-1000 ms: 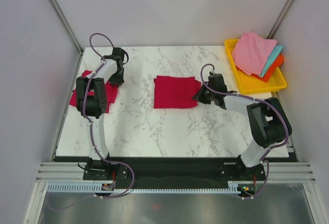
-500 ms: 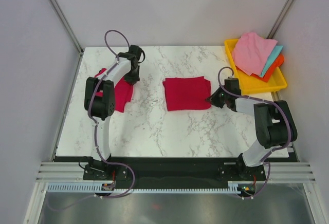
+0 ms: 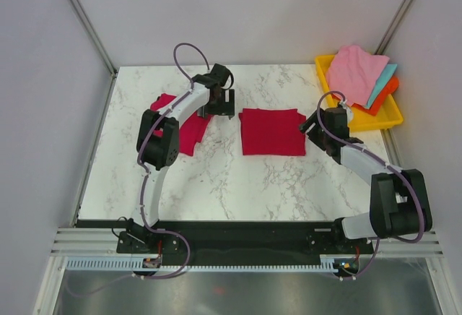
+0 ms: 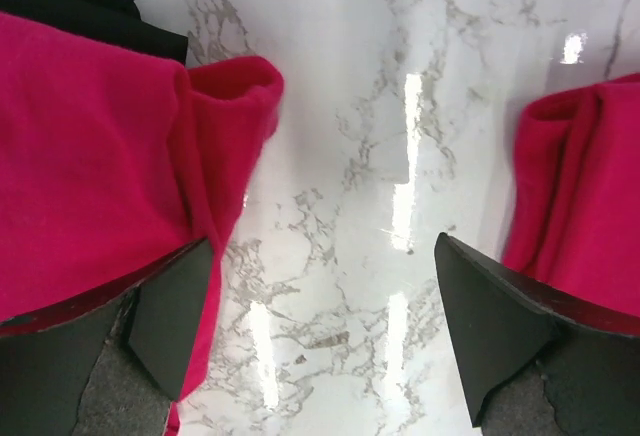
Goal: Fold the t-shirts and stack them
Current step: Neatly place the folded tshirt to the corner
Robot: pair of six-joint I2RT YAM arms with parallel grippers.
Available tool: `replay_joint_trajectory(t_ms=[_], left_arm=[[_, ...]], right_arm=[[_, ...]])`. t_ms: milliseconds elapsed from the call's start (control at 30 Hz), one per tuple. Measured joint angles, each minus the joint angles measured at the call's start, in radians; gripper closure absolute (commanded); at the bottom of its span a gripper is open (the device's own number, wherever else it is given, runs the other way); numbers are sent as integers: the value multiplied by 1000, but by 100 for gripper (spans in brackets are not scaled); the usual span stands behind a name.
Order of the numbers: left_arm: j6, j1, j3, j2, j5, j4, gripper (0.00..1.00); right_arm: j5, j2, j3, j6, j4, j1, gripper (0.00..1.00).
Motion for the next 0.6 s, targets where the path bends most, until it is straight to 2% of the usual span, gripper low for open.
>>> replay_joint_trajectory(t_ms=[167, 367, 467, 600], left_arm=[[-17, -33, -61, -87, -24, 44, 0], [-68, -53, -350, -307, 21, 308, 0], [-107, -55, -508, -368, 62, 467, 0], [-144, -64, -537, -325, 114, 562, 0]], right_arm=[[58, 61, 33, -30, -13, -5, 18], [50, 237, 143, -96, -13, -6, 12], [37, 314, 199, -121, -13, -6, 14], [36, 370, 252, -141, -4, -6, 24]])
